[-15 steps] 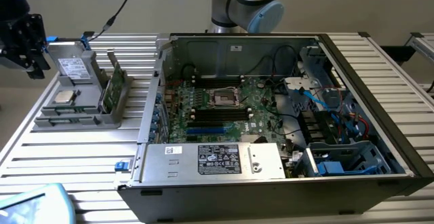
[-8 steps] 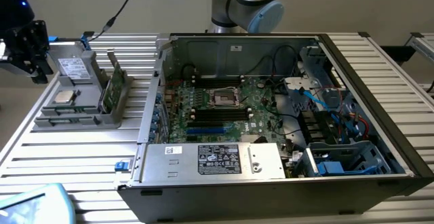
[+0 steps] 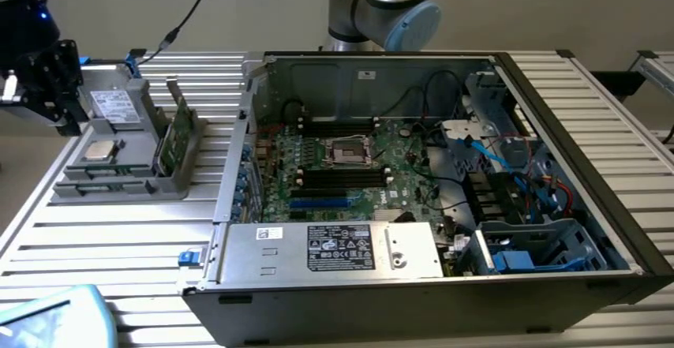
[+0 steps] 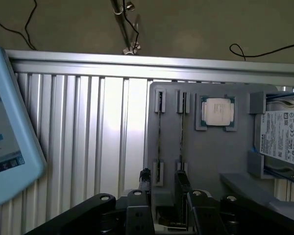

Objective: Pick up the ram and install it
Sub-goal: 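Pick up the ram and move it above insertion slot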

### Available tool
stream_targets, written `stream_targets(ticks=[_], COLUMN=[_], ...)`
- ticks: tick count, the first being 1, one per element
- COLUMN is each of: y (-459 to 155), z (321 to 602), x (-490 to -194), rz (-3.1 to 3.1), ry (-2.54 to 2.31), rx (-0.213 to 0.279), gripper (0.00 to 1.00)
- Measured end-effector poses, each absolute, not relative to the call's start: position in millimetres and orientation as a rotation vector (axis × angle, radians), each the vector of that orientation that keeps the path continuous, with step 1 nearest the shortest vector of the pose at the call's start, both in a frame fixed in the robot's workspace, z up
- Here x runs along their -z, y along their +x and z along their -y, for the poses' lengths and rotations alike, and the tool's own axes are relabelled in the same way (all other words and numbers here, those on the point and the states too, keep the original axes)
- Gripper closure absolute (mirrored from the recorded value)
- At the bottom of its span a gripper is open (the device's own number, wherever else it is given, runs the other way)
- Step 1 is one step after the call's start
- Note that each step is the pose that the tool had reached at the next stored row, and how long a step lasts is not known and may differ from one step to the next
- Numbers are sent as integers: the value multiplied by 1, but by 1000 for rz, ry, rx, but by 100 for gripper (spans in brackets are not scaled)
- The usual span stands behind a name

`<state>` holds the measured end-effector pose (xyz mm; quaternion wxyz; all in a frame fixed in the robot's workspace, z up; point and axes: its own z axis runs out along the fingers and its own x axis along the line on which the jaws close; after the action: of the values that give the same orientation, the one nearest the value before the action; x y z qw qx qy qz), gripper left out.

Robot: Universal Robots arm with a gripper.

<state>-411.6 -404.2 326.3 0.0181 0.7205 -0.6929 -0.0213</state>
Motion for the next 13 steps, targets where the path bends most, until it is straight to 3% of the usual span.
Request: stream_targets(ticks=[13], y=[-413], z=[404], x=[-303], rz=[2150], ry=[2241], rx=[65], gripper=[67])
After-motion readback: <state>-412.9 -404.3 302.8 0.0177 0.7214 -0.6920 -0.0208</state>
